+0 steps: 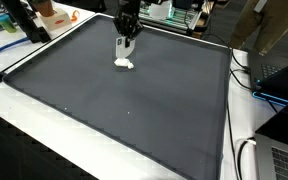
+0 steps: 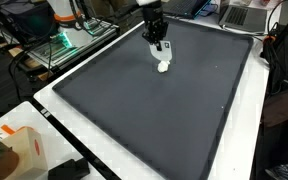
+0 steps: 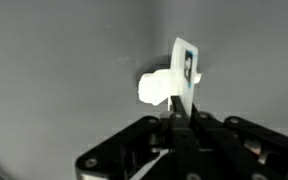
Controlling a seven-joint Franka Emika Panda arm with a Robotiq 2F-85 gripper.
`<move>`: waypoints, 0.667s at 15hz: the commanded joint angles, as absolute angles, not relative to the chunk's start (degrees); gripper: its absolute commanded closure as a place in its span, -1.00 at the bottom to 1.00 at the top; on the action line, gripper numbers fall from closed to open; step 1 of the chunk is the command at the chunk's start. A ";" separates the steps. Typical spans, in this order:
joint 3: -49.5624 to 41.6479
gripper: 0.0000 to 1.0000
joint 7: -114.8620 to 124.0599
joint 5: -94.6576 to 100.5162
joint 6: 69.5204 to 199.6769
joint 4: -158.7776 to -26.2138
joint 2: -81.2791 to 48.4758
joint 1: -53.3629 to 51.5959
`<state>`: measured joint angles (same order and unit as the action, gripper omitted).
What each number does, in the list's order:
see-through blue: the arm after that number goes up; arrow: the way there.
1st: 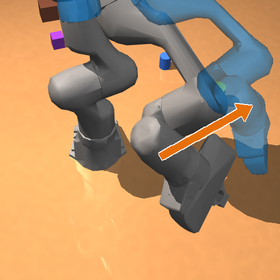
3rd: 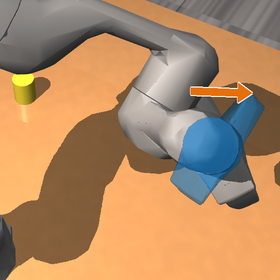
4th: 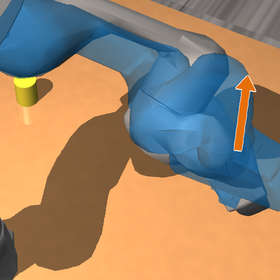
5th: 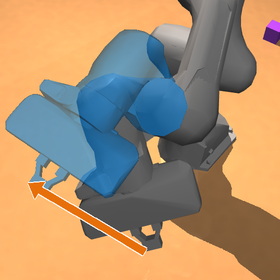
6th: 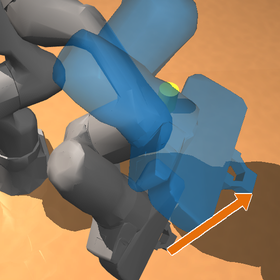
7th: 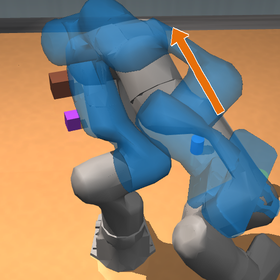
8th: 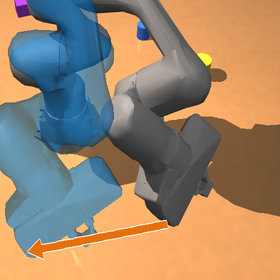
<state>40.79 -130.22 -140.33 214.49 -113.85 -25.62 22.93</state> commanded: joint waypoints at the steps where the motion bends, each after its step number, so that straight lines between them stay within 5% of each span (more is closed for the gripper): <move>1: 38.81 0.98 -131.92 -142.36 212.59 -113.75 -24.90 21.62; 10: 36.87 0.98 -132.82 -142.50 212.60 -111.70 -27.25 20.55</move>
<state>38.20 -130.74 -140.74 213.57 -112.96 -26.05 21.11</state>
